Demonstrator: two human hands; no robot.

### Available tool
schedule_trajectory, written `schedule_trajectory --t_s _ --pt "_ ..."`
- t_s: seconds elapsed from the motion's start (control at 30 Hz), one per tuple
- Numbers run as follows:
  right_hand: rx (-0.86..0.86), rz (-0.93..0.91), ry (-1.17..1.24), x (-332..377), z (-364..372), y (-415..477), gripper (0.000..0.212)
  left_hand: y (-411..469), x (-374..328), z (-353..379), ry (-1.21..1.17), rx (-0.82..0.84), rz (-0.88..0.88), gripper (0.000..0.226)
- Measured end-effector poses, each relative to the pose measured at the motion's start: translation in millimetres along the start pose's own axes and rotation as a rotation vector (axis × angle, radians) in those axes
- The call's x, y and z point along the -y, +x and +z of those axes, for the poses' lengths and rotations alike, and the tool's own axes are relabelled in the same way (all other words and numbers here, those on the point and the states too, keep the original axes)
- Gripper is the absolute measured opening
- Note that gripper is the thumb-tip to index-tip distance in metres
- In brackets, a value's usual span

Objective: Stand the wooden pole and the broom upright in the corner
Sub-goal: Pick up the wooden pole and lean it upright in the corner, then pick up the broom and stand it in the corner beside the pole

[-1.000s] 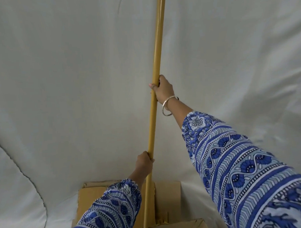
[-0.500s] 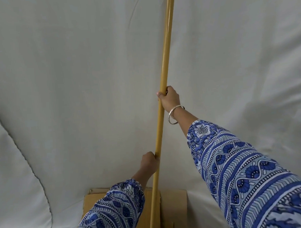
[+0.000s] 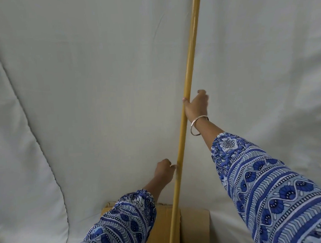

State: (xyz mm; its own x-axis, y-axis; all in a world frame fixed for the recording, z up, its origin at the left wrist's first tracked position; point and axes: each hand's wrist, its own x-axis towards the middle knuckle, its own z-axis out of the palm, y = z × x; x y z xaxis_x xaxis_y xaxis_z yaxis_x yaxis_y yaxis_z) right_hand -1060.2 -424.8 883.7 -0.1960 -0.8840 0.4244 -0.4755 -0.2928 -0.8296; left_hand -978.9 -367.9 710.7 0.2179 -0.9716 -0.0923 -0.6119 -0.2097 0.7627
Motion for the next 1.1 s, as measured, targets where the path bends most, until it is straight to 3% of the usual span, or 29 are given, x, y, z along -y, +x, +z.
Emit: schedule_trajectory --t_s 0.1,0.17,0.27,0.37,0.73,0.93,1.1 --pt "-0.276 -0.194 -0.090 23.1 3.6 -14.3 0.057 -11.4 13.4 -28.4 0.000 -0.044 0.020 0.035" --pt "-0.333 -0.371 -0.110 43.4 17.6 -33.1 0.058 -24.3 31.7 -57.2 0.009 -0.096 0.024 0.037" --pt "-0.257 -0.551 -0.073 68.7 50.9 -72.1 0.052 -46.8 70.8 -107.5 -0.008 -0.165 0.000 0.030" --pt "-0.102 -0.607 -0.006 89.3 100.8 -122.3 0.048 -81.0 130.9 -171.3 -0.007 -0.217 -0.059 0.024" --pt "0.420 -0.469 0.106 225.7 385.7 -390.8 0.036 -258.4 456.5 -449.8 0.123 -0.447 -0.434 0.032" --pt "0.638 -0.358 -0.005 253.0 502.3 -512.3 0.030 -327.0 582.0 -546.4 0.149 -0.459 -0.574 0.029" --pt "0.746 -0.305 -0.071 265.2 613.7 -574.1 0.029 -330.6 684.4 -609.7 0.131 -0.485 -0.659 0.031"
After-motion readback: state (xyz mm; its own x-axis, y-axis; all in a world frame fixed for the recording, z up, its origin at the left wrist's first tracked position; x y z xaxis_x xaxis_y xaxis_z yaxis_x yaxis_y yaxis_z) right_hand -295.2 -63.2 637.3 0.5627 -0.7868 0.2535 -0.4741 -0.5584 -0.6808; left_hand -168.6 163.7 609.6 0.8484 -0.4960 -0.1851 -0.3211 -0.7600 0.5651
